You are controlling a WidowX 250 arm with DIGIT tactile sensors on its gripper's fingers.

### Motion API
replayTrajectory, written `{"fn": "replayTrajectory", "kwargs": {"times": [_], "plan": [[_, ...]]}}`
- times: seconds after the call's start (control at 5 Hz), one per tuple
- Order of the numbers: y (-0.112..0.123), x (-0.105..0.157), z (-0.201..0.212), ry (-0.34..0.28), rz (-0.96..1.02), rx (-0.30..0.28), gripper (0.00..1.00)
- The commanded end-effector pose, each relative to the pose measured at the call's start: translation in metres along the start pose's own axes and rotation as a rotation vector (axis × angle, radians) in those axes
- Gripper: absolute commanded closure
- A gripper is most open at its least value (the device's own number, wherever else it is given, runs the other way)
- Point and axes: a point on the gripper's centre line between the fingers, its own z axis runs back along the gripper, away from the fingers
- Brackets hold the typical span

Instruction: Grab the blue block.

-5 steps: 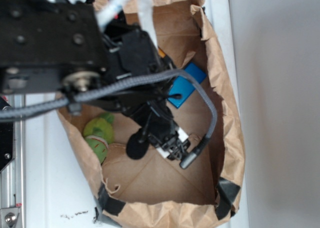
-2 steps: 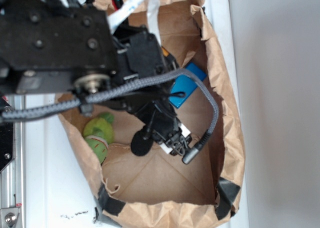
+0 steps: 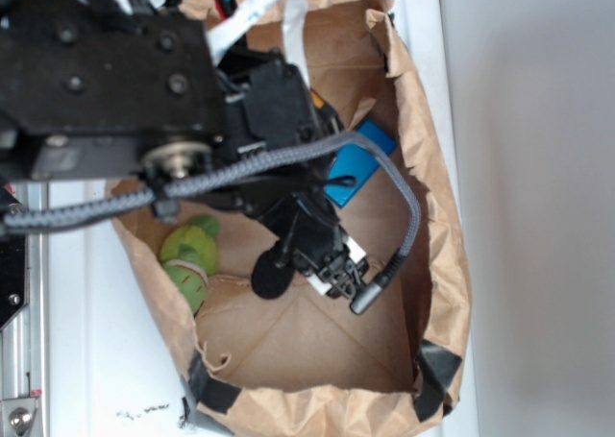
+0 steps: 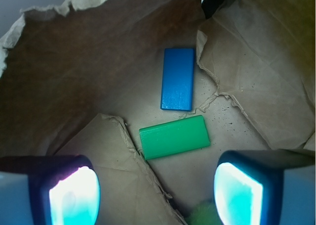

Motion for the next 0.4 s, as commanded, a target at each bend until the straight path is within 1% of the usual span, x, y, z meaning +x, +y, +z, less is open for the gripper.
{"fn": "replayTrajectory", "kwargs": {"times": [0.0,0.2], "plan": [[0.017,0.026,-0.036,-0.109,0.067,0.004,0.0],[0.015,0.053,-0.058,-0.172,0.087,0.05,0.0]]}}
